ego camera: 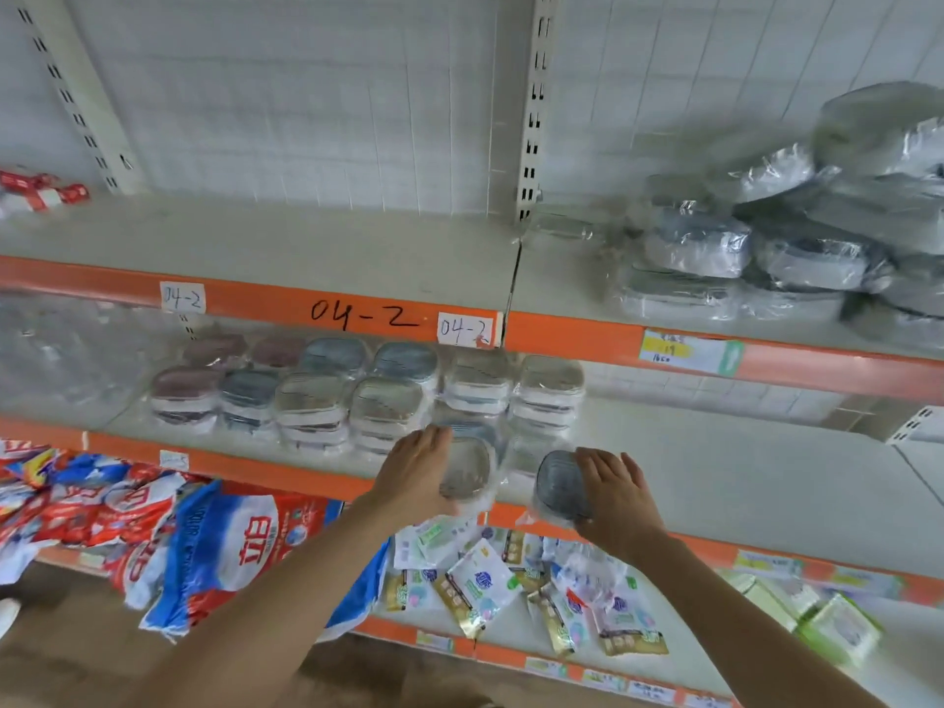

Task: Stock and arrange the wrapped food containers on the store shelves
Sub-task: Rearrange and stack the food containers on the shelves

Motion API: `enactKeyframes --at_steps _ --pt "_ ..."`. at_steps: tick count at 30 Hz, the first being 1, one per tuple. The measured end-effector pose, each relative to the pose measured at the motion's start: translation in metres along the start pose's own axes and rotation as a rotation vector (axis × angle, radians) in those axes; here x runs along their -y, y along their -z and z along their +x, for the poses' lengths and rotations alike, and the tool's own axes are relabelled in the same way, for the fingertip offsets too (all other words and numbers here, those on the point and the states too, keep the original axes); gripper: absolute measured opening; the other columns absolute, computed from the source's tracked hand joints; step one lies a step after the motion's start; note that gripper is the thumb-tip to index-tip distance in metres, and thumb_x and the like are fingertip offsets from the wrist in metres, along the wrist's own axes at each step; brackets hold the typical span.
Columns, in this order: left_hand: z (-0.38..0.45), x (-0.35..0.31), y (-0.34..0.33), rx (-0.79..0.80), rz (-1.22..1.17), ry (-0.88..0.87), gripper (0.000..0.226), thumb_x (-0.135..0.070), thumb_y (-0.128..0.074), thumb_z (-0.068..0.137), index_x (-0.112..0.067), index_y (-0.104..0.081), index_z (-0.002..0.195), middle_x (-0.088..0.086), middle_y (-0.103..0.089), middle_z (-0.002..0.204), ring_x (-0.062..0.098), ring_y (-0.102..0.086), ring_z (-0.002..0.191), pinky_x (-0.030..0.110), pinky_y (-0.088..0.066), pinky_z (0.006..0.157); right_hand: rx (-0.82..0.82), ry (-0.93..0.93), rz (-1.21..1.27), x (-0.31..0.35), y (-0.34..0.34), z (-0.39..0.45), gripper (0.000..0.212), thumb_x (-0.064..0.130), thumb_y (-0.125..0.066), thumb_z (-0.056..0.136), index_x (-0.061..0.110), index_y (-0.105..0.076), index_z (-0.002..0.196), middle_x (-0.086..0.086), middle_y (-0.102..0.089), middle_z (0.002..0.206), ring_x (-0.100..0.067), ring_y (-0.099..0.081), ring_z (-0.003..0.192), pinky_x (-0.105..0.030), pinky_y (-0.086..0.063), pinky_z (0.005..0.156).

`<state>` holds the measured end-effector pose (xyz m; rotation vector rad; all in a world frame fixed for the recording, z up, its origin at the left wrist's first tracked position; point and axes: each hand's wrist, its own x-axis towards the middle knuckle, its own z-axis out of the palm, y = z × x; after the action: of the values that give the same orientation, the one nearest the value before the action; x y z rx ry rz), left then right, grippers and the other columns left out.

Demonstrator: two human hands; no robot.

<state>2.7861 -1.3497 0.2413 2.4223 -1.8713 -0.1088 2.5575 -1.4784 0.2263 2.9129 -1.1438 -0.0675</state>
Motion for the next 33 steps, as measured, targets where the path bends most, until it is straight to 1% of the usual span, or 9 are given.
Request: enactKeyframes --at_steps 9,12,16,19,21,24,27,30,33 --pt "0.149 0.016 -0.090 -0.098 0.129 -0.044 0.070 -0.025 -0.071 0.078 -0.014 -0.033 0.136 0.002 -0.039 0.139 0.021 -0.035 0.132 0.037 -0.024 0.113 -0.137 0.002 0.026 -0.026 -0.084 0.125 0.077 0.031 -0.058 0.084 0.010 -0.018 0.146 -0.001 -0.020 0.155 -0.014 -0.012 0.143 -0.030 -0.001 0.116" --pt "0.165 0.022 -0.111 -0.001 0.143 0.006 0.077 -0.036 -0.064 0.085 -0.009 -0.024 0.145 0.009 -0.023 0.153 0.026 -0.023 0.141 0.040 -0.016 0.117 -0.135 0.024 0.027 -0.022 -0.109 0.142 0.061 0.028 -0.053 0.089 0.014 -0.029 0.143 -0.001 -0.020 0.155 -0.016 -0.014 0.143 -0.030 -0.007 0.115" --pt "0.159 0.022 -0.119 -0.032 0.211 0.034 0.069 -0.034 -0.055 0.092 -0.010 -0.021 0.147 0.012 -0.027 0.143 0.028 -0.027 0.132 0.037 -0.024 0.111 -0.131 -0.041 0.026 -0.017 -0.114 0.144 0.058 0.023 -0.046 0.092 0.015 -0.025 0.145 -0.004 -0.027 0.146 -0.023 -0.027 0.132 -0.031 -0.018 0.111" --pt "0.144 0.021 -0.105 0.059 0.173 0.002 0.068 -0.037 -0.051 0.094 -0.008 -0.021 0.147 0.012 -0.027 0.148 0.028 -0.026 0.136 0.038 -0.021 0.114 0.003 -0.020 0.049 -0.010 -0.094 0.137 0.067 0.024 -0.048 0.091 0.012 -0.016 0.148 -0.005 -0.019 0.153 -0.022 -0.019 0.140 -0.032 -0.013 0.115" --pt "0.128 0.017 -0.088 0.119 0.142 -0.047 0.056 -0.035 -0.050 0.095 -0.007 -0.032 0.141 0.010 -0.035 0.144 0.026 -0.032 0.133 0.037 -0.027 0.113 0.021 0.015 0.034 -0.001 -0.074 0.125 0.066 0.024 -0.047 0.092 0.010 -0.017 0.148 -0.005 -0.016 0.155 -0.022 -0.017 0.141 -0.033 -0.013 0.115" --pt "0.096 0.008 -0.051 0.180 0.069 -0.095 0.036 -0.026 -0.049 0.095 -0.008 -0.048 0.127 0.008 -0.051 0.129 0.024 -0.051 0.117 0.036 -0.046 0.094 -0.022 0.080 0.024 0.017 -0.039 0.096 0.052 0.023 -0.047 0.090 0.011 -0.034 0.139 -0.005 -0.033 0.145 -0.021 -0.031 0.133 -0.032 -0.024 0.109" --pt "0.059 -0.002 -0.005 0.237 0.129 -0.162 0.026 -0.022 -0.046 0.096 -0.006 -0.055 0.114 0.010 -0.058 0.115 0.027 -0.058 0.102 0.034 -0.044 0.076 -0.005 0.150 0.034 0.033 0.006 0.059 0.049 0.022 -0.050 0.090 0.012 -0.037 0.136 -0.004 -0.037 0.140 -0.021 -0.034 0.129 -0.033 -0.030 0.105" --pt "0.026 -0.011 0.043 0.214 0.182 -0.260 0.020 -0.019 -0.044 0.094 -0.006 -0.057 0.102 0.011 -0.060 0.107 0.028 -0.059 0.095 0.032 -0.039 0.067 -0.016 0.219 0.022 0.042 0.057 0.026 0.049 0.024 -0.052 0.090 0.012 -0.038 0.136 -0.005 -0.040 0.137 -0.022 -0.038 0.126 -0.034 -0.035 0.101" --pt "0.007 -0.017 0.095 0.086 0.158 -0.344 0.017 -0.018 -0.045 0.092 -0.008 -0.058 0.093 0.008 -0.061 0.098 0.027 -0.060 0.085 0.031 -0.039 0.062 -0.146 0.273 -0.024 0.043 0.111 0.005 0.048 0.023 -0.066 0.080 0.009 -0.054 0.125 -0.008 -0.055 0.122 -0.024 -0.054 0.112 -0.031 -0.045 0.088"
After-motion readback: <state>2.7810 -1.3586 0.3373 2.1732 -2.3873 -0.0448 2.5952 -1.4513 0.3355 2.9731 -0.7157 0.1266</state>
